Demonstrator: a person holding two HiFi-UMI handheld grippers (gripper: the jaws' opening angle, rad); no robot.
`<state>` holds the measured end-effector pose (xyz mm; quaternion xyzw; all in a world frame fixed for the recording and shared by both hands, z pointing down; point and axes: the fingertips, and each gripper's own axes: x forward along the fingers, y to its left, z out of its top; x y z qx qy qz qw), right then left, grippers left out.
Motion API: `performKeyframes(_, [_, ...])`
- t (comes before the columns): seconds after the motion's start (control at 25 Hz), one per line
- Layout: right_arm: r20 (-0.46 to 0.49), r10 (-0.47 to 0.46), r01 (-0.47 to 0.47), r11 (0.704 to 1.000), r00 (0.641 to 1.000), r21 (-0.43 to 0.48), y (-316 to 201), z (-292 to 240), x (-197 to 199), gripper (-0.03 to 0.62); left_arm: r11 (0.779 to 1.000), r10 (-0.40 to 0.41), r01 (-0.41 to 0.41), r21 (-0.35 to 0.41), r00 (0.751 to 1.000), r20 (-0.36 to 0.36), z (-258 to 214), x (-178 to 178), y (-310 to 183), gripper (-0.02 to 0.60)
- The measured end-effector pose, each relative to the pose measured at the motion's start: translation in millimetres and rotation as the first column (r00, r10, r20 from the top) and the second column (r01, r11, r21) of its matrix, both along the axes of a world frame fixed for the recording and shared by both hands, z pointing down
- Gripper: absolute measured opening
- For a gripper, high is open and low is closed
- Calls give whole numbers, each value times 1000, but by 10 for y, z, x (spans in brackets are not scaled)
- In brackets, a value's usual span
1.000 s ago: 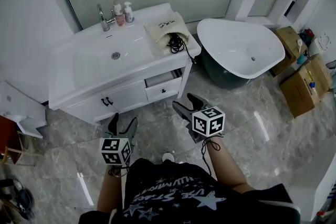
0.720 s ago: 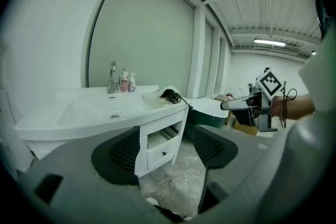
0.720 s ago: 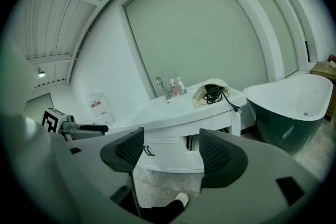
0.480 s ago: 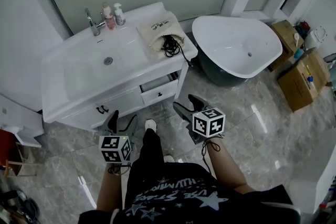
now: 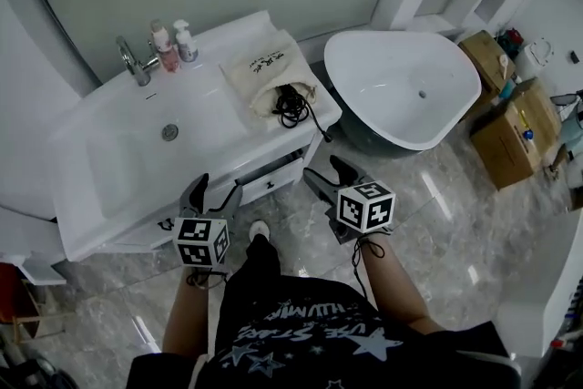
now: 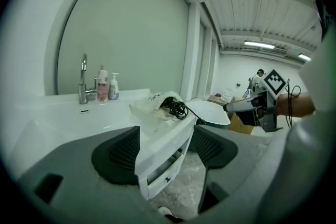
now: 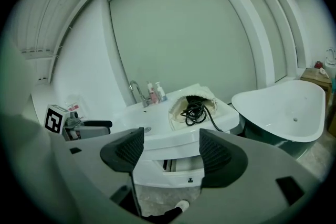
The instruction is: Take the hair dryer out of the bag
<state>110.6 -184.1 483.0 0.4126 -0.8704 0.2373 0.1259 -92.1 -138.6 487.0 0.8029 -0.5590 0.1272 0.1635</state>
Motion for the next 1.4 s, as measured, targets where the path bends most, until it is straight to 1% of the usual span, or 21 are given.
performKeyframes(0.24, [-13,55,-55,998,998,-21,-553,-27,-26,314,995,100,-100,-8,995,18,-16,41,-860,321])
performKeyframes(0.44, [-43,100,-102,994,994,-41,-880,17,-31,314,984,180,-179,-27,983,28,114,147,-1457,321])
performKeyframes(0.64, [-69,126,-129,991,990,-46,-1155,20,-101,314,955,291,-289,-70,956,32,280,345,-1889,319])
performKeyframes(0.8, [-76,132,-137,989,988,-60,-1384,53,-195,299,939,336,-329,-98,940,63,454,449,-2204,310])
performKeyframes(0.96, [-105,131,-138,988,986,-69,-1610,61,-311,288,920,383,-370,-129,918,104,633,548,-2398,270])
performKeyframes(1.08, [-128,139,-150,986,982,-75,-1746,47,-355,289,914,395,-375,-156,911,119,765,590,-2500,231])
performKeyframes(1.16, [-154,132,-147,985,979,-90,-1812,69,-379,290,909,402,-376,-180,906,132,834,584,-2540,185])
performKeyframes(1.2, [-170,123,-141,985,978,-100,-1841,90,-394,288,905,409,-383,-186,903,133,854,584,-2557,140])
performKeyframes(1.24, [-186,109,-132,985,976,-111,-1870,110,-411,288,900,418,-391,-190,900,126,865,586,-2567,112])
performKeyframes(1.32, [-213,83,-113,985,974,-130,-1933,147,-440,288,894,430,-408,-185,897,100,846,593,-2576,102])
performKeyframes(1.4, [-232,62,-98,985,971,-145,-2010,181,-455,285,893,431,-413,-179,899,73,759,587,-2584,81])
